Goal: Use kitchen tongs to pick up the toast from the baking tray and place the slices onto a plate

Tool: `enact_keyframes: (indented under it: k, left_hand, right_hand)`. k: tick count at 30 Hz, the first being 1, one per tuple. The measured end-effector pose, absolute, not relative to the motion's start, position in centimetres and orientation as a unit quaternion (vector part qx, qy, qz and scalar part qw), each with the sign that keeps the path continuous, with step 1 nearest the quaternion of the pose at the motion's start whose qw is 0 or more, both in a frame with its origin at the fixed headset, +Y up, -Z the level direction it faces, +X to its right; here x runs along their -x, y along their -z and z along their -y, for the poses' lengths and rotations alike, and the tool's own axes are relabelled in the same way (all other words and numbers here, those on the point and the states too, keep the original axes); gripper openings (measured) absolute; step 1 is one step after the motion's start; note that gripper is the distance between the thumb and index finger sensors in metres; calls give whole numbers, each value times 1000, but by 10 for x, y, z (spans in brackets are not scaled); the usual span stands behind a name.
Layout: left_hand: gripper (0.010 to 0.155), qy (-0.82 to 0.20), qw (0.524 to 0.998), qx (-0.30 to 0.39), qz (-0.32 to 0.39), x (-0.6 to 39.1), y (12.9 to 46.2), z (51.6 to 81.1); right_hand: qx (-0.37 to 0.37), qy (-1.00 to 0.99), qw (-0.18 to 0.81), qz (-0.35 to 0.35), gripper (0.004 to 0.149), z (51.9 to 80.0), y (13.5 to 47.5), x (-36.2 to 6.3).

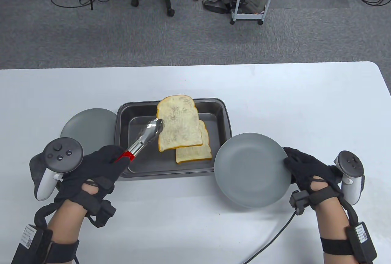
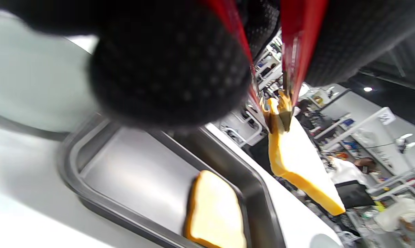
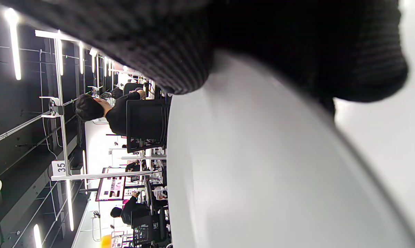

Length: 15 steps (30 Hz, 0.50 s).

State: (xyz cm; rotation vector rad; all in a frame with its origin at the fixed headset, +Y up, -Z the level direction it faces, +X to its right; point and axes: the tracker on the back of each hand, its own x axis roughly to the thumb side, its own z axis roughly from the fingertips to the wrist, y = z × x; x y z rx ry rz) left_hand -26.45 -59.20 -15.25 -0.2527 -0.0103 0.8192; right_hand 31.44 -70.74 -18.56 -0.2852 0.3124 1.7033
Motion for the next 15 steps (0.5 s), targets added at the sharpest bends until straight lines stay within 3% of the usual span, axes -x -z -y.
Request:
enact_keyframes:
  k: [15]
  left_hand:
    - [61, -411, 888, 173, 118, 172, 137, 596]
  right_hand:
    - [136, -705, 681, -144, 50, 722, 184, -296]
